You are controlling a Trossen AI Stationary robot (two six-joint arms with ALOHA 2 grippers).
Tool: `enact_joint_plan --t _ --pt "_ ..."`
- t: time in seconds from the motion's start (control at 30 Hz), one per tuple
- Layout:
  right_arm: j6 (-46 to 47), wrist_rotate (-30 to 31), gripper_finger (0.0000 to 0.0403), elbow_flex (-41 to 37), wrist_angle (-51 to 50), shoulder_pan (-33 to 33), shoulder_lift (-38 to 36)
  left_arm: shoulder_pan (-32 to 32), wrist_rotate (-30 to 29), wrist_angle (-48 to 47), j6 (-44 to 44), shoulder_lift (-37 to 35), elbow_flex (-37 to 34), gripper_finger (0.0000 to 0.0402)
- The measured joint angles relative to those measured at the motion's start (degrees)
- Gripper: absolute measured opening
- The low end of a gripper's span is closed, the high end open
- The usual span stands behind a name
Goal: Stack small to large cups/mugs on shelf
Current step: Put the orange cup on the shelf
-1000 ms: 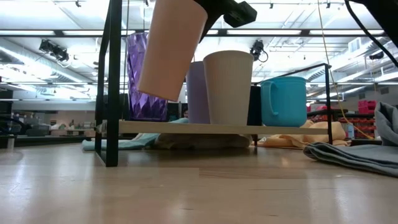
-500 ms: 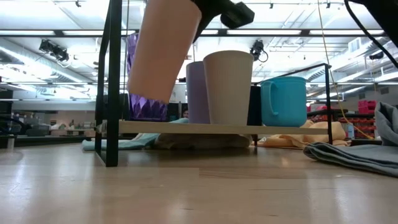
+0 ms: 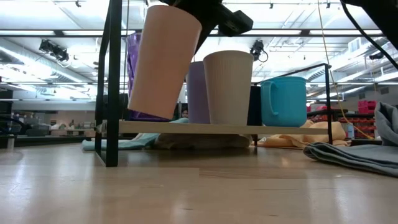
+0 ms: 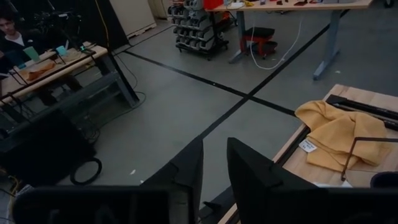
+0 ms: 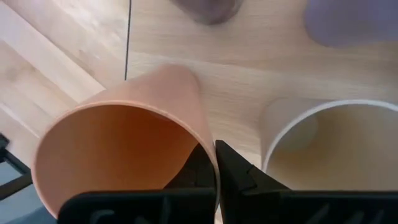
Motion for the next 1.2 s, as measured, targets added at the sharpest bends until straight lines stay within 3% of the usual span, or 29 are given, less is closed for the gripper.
enact_joint_plan --t 0.9,1.2 --pt "1.7 -9.05 0.0 0.44 -0.39 -1.18 -3.05 -0.02 -0.01 0.73 0.74 0.14 0.0 0.0071" --pt "-0.35 -3.37 0.0 0.42 -4.17 -1.29 -3.21 -0.01 -0.01 0.82 0.67 0.95 -0.04 0.0079"
